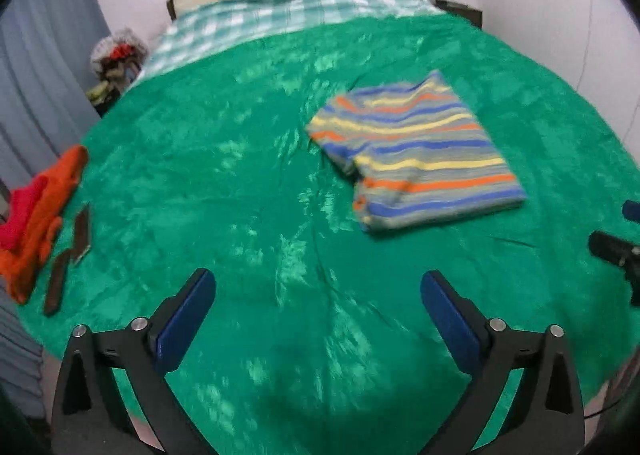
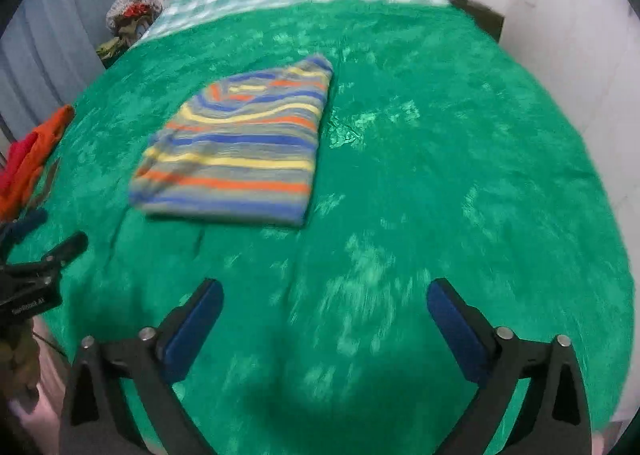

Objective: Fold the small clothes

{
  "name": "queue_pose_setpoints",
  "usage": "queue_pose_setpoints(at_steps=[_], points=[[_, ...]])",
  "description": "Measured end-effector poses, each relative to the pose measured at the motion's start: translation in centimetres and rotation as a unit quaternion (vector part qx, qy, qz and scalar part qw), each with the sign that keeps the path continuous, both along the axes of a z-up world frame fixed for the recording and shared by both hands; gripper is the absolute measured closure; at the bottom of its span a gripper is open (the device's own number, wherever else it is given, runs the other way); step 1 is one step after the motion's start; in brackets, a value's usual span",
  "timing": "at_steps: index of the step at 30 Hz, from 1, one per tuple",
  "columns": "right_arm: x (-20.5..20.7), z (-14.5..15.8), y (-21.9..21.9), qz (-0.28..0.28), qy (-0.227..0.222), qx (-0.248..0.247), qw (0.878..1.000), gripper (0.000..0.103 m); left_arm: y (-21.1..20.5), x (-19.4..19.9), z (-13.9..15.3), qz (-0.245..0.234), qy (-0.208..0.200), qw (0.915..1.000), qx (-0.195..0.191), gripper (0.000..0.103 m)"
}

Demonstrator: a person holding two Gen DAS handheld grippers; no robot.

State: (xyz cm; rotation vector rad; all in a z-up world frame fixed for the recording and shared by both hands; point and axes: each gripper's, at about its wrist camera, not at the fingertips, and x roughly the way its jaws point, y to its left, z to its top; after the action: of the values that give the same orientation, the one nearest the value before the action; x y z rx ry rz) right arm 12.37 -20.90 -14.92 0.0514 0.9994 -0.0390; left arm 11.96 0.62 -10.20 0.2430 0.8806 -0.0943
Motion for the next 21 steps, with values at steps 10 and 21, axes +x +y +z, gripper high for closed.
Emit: queue_pose_setpoints(at_steps=[10,21], points=[[-5.2,5.3,3.1,0.007,-0.042,-0.019,0.999,0.000,-1.0,-5.2,3.3,0.043,0.015,0.9988,0.018,0.000],[-7.2,9.7,5.6,0.031,-0.041,-0.020,0.998,0.000,-0.5,-7.9,6.5,0.028,0.029,0.9992,0.004,0.001]])
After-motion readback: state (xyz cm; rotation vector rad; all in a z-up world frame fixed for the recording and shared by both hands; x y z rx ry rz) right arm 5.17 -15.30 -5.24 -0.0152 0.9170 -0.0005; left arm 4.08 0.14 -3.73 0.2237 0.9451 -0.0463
